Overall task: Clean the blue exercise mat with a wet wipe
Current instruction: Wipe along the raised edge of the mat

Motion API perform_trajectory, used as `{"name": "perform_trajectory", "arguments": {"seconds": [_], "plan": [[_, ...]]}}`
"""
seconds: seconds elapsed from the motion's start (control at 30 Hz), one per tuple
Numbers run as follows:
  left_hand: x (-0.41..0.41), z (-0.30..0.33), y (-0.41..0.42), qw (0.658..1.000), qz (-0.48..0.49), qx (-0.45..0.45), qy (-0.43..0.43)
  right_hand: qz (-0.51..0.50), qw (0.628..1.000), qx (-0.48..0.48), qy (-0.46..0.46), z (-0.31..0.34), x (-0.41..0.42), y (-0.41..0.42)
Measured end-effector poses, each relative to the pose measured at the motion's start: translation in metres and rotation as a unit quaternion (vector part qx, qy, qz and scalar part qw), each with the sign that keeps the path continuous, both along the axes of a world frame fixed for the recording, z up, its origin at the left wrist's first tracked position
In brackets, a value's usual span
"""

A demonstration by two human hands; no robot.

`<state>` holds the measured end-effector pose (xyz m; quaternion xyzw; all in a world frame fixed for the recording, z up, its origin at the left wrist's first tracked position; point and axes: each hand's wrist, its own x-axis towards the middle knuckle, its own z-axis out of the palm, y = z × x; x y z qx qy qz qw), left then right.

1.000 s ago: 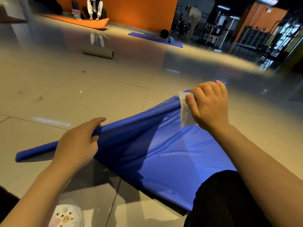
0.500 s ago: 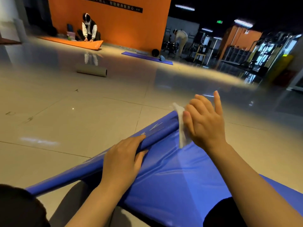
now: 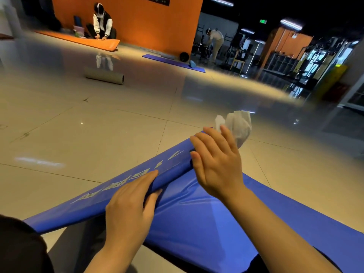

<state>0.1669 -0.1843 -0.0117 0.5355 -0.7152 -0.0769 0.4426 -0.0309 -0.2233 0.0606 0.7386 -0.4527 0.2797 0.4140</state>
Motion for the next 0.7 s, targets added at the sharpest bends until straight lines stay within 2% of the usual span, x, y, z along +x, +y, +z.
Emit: {"name": "perform_trajectory", "arguments": {"seconds": [0.17, 0.27, 0.37, 0.53, 0.6, 0.7], "plan": [[0.008, 0.0, 0.004, 1.0, -0.005, -0.024, 0.016, 0.043, 0.999, 0.024, 0.019, 0.023, -0.019, 0.007], [0.015, 0.003, 0.004, 0.998, -0.002, 0.004, 0.065, 0.027, 0.999, 0.023, -0.018, 0.038, -0.039, 0.011], [0.016, 0.005, 0.006, 0.997, -0.015, 0.014, 0.073, 0.02, 0.999, 0.035, 0.002, 0.037, -0.049, 0.014], [0.013, 0.001, 0.011, 0.996, -0.015, 0.026, 0.079, 0.032, 0.999, -0.005, -0.003, 0.024, -0.031, 0.02], [0.012, 0.0, 0.015, 0.997, -0.018, 0.022, 0.071, 0.064, 0.997, -0.009, 0.032, 0.012, -0.009, 0.022], [0.017, -0.001, 0.017, 0.997, -0.031, 0.028, 0.069, 0.117, 0.982, 0.036, 0.141, -0.011, 0.022, 0.029]]}}
